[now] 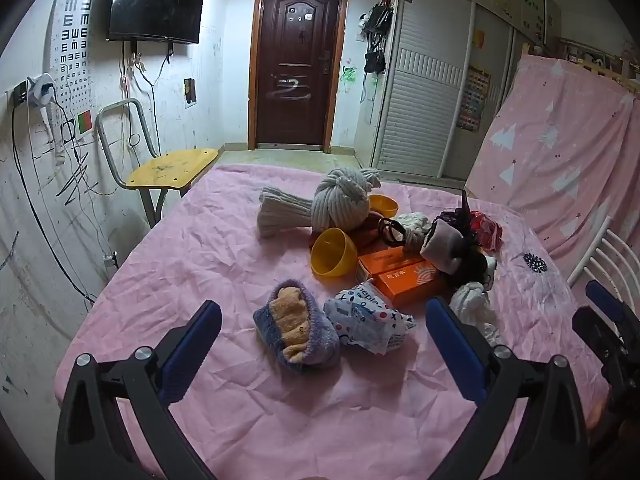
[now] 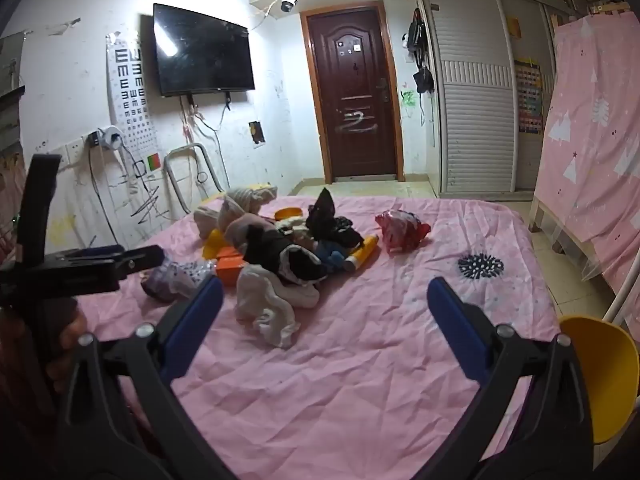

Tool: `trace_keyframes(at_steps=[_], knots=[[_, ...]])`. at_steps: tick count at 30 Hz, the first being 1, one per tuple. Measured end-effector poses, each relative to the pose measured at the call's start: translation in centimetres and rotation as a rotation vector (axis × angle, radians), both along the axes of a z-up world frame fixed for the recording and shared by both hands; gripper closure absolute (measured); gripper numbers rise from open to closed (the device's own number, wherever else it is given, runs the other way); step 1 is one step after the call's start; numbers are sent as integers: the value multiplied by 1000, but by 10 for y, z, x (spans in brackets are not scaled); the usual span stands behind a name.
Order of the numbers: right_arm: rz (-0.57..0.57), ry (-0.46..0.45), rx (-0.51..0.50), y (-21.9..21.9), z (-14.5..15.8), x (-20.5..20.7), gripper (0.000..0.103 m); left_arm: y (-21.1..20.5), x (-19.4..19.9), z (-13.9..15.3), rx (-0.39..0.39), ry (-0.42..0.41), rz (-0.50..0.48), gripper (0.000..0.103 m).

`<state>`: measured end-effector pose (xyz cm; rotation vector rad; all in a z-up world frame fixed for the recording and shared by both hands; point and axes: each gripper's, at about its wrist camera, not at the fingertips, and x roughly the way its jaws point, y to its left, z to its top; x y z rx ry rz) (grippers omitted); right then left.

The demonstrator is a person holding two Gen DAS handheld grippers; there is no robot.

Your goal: Collect trash

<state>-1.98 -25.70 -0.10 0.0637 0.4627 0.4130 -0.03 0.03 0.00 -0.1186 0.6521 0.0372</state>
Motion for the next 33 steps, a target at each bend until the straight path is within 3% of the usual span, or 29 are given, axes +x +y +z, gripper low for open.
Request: trace_keyframes(at_steps=[33], knots=[[0,1,6,3,2,-2,5,4,3,-5,5,15,1,8]])
